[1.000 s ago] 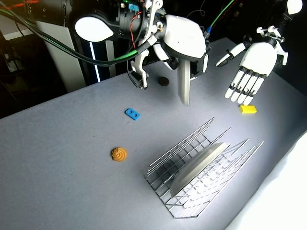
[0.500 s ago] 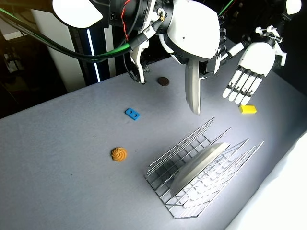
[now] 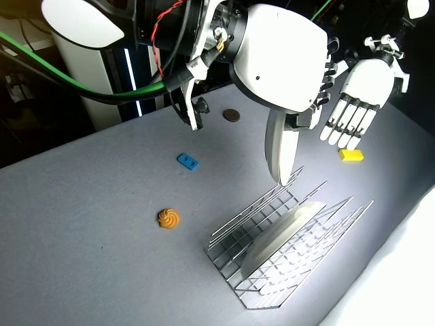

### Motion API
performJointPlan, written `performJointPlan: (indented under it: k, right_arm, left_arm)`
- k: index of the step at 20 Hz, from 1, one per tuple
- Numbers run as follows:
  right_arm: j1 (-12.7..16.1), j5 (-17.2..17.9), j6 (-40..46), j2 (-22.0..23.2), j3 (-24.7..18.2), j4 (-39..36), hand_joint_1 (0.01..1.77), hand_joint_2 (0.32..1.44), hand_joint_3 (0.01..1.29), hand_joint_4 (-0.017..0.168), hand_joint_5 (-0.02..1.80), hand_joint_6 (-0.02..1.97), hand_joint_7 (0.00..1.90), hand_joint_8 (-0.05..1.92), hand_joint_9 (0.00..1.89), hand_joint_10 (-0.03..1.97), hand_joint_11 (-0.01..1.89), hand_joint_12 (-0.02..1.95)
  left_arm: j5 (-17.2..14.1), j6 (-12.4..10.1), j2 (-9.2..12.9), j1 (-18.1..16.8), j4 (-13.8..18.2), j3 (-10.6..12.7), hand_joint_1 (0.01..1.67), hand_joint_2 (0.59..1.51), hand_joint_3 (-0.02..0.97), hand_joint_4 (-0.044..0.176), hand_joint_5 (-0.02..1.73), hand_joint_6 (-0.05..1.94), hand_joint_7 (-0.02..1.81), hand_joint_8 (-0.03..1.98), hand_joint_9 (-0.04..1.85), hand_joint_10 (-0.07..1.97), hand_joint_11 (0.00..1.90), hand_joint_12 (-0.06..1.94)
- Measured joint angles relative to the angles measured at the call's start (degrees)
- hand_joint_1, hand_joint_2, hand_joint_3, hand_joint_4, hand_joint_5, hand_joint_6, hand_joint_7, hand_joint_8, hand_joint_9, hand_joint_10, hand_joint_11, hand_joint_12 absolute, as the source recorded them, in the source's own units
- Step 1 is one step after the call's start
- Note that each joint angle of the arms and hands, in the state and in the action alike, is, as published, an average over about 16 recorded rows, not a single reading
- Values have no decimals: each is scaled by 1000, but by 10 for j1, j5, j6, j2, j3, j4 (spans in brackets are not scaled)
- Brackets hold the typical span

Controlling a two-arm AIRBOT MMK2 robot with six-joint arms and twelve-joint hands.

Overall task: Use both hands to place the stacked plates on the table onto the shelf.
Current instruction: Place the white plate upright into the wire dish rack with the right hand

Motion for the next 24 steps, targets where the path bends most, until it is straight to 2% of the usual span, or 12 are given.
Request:
performJointPlan:
  k: [12, 24]
  right_arm:
    - [1, 29, -1, 11, 33, 98, 1378, 992, 11, -8, 921, 823, 1106, 711, 1024, 1108, 927, 1252]
    - [-21, 48, -1, 19, 58, 132, 1381, 999, 11, -8, 916, 823, 1121, 701, 1022, 1102, 928, 1263]
  left_arm:
    - [1, 0, 0, -1, 3, -3, 22, 1129, 13, -2, 84, 13, 89, 0, 70, 7, 19, 119]
    - [1, 0, 0, -1, 3, -4, 22, 1128, 13, -2, 87, 12, 92, 0, 70, 8, 21, 142]
